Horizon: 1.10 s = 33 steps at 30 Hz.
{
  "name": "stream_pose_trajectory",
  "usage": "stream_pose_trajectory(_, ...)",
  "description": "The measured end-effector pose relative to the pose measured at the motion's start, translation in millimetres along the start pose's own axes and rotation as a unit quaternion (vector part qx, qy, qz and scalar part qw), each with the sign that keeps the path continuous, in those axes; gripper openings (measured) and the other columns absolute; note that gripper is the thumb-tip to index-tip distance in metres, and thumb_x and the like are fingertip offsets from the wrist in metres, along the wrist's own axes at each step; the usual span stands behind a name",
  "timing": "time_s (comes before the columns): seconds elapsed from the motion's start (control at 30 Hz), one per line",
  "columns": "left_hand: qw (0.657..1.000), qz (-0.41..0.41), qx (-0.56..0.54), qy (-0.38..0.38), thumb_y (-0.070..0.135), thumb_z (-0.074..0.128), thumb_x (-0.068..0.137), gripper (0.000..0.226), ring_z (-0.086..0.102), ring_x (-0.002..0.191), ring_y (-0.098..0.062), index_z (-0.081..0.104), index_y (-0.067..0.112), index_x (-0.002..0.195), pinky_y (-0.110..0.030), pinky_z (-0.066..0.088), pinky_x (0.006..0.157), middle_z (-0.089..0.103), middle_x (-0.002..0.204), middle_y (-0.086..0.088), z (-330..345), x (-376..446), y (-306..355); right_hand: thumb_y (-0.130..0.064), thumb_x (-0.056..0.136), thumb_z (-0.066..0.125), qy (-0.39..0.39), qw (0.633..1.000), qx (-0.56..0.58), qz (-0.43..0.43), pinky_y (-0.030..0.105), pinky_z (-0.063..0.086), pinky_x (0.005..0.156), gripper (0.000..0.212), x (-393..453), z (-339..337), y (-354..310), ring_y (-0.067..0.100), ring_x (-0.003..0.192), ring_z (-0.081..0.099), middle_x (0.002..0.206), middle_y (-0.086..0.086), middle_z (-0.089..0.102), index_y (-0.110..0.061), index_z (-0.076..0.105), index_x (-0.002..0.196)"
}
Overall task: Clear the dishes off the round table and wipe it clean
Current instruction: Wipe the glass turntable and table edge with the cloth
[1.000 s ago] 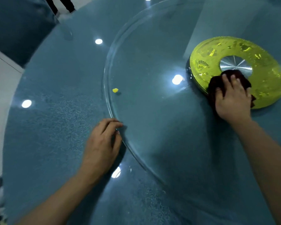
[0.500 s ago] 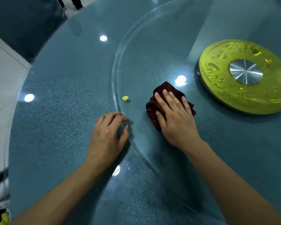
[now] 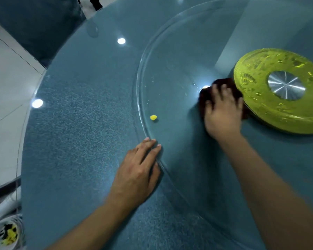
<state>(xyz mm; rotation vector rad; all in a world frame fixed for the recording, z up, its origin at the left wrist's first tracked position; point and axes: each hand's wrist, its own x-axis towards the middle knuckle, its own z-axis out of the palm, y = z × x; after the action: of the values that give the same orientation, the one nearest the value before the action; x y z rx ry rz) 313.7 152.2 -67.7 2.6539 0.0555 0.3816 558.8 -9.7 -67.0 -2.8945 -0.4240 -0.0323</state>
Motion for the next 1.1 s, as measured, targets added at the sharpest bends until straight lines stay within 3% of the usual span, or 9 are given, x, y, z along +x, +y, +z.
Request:
stream_pose_trajectory(0.13, 1.000, 0.008, 0.000, -0.013, 0.018, 0.048, 0.096, 0.047, 0.050, 0.137, -0.032, 0.058, 0.003, 0.139, -0.047, 0.043, 0.110, 0.054, 0.146, -0.014, 2.1, -16.5, 1.0, -0.040, 0.099, 0.035, -0.039, 0.951, 0.023, -0.307, 0.052, 0.012, 0.123, 0.055, -48.3, 29.5, -124.0, 0.019, 0.149, 0.029, 0.160, 0.002, 0.036, -0.027, 0.041, 0.152)
stream_pose_trajectory(0.27, 1.000, 0.020, 0.003, -0.012, 0.018, 0.050, 0.096, 0.042, 0.051, 0.135, -0.032, 0.063, 0.005, 0.134, -0.049, 0.044, 0.108, 0.057, 0.143, -0.013, 2.9, -14.4, -0.7, -0.046, 0.098, 0.024, -0.070, 0.936, 0.031, -0.342, 0.045, 0.007, 0.125, 0.059, -31.1, 22.1, -98.3, 0.013, 0.151, 0.023, 0.164, -0.004, 0.027, -0.034, 0.034, 0.155)
stream_pose_trajectory(0.47, 1.000, 0.019, 0.003, 0.008, 0.022, 0.048, 0.100, 0.034, 0.057, 0.128, -0.031, 0.071, 0.006, 0.119, -0.048, 0.046, 0.105, 0.066, 0.124, -0.012, 1.9, -4.2, 2.1, -0.044, 0.097, 0.030, 0.005, 0.998, 0.033, -0.052, 0.047, 0.008, 0.123, 0.059, -4.6, -6.1, 61.2, 0.022, 0.150, 0.028, 0.162, 0.004, 0.031, -0.030, 0.037, 0.154)
stream_pose_trajectory(0.6, 0.999, 0.016, -0.019, 0.020, 0.021, 0.049, 0.099, 0.032, 0.059, 0.125, -0.030, 0.073, 0.005, 0.112, -0.046, 0.049, 0.102, 0.066, 0.115, -0.013, 3.4, -1.8, 6.4, -0.045, 0.095, 0.025, 0.027, 0.981, 0.013, 0.192, 0.054, 0.005, 0.123, 0.067, 6.4, -42.9, 169.4, 0.026, 0.153, 0.017, 0.165, 0.010, 0.021, -0.024, 0.027, 0.158)
stream_pose_trajectory(0.73, 0.999, 0.010, -0.044, 0.019, 0.019, 0.049, 0.098, 0.033, 0.057, 0.129, -0.030, 0.073, 0.004, 0.114, -0.046, 0.050, 0.102, 0.066, 0.118, -0.013, 6.3, -9.4, 12.2, -0.045, 0.094, 0.022, 0.044, 0.962, 0.008, 0.269, 0.057, 0.004, 0.122, 0.071, 15.4, -46.7, 179.8, 0.029, 0.153, 0.014, 0.166, 0.014, 0.018, -0.017, 0.022, 0.159)
stream_pose_trajectory(0.8, 0.999, 0.013, -0.045, 0.020, 0.018, 0.049, 0.098, 0.033, 0.057, 0.129, -0.030, 0.073, 0.004, 0.115, -0.046, 0.049, 0.103, 0.066, 0.119, -0.013, 7.3, -12.7, 14.8, -0.044, 0.093, 0.022, 0.042, 0.975, 0.004, 0.220, 0.057, 0.007, 0.122, 0.072, 23.6, -36.6, 146.1, 0.031, 0.152, 0.018, 0.165, 0.015, 0.021, -0.015, 0.024, 0.158)
stream_pose_trajectory(0.9, 0.998, 0.031, -0.046, 0.010, 0.018, 0.048, 0.099, 0.033, 0.057, 0.128, -0.030, 0.073, 0.004, 0.116, -0.045, 0.048, 0.104, 0.067, 0.119, -0.013, 7.0, -15.0, 16.9, -0.040, 0.097, 0.030, 0.029, 0.999, -0.014, 0.006, 0.059, 0.016, 0.120, 0.062, 23.8, -7.3, 48.7, 0.033, 0.147, 0.029, 0.159, 0.016, 0.033, -0.015, 0.036, 0.153)
stream_pose_trajectory(1.0, 0.997, 0.056, -0.059, -0.011, 0.016, 0.048, 0.099, 0.032, 0.058, 0.127, -0.027, 0.073, 0.006, 0.116, -0.042, 0.048, 0.104, 0.067, 0.120, -0.010, 1.2, -15.9, 17.8, -0.041, 0.097, 0.038, 0.015, 0.975, 0.013, -0.221, 0.055, 0.020, 0.120, 0.057, -9.4, 20.4, -68.5, 0.027, 0.145, 0.035, 0.156, 0.009, 0.041, -0.021, 0.045, 0.150)
stream_pose_trajectory(1.1, 0.994, 0.087, -0.055, -0.033, 0.014, 0.049, 0.097, 0.030, 0.060, 0.124, -0.023, 0.073, 0.009, 0.113, -0.038, 0.047, 0.104, 0.067, 0.122, -0.007, -6.4, -15.5, 17.5, -0.044, 0.099, 0.039, -0.031, 0.949, 0.033, -0.311, 0.044, 0.008, 0.124, 0.057, -33.6, 25.5, -110.6, 0.014, 0.150, 0.026, 0.162, -0.001, 0.032, -0.030, 0.036, 0.154)
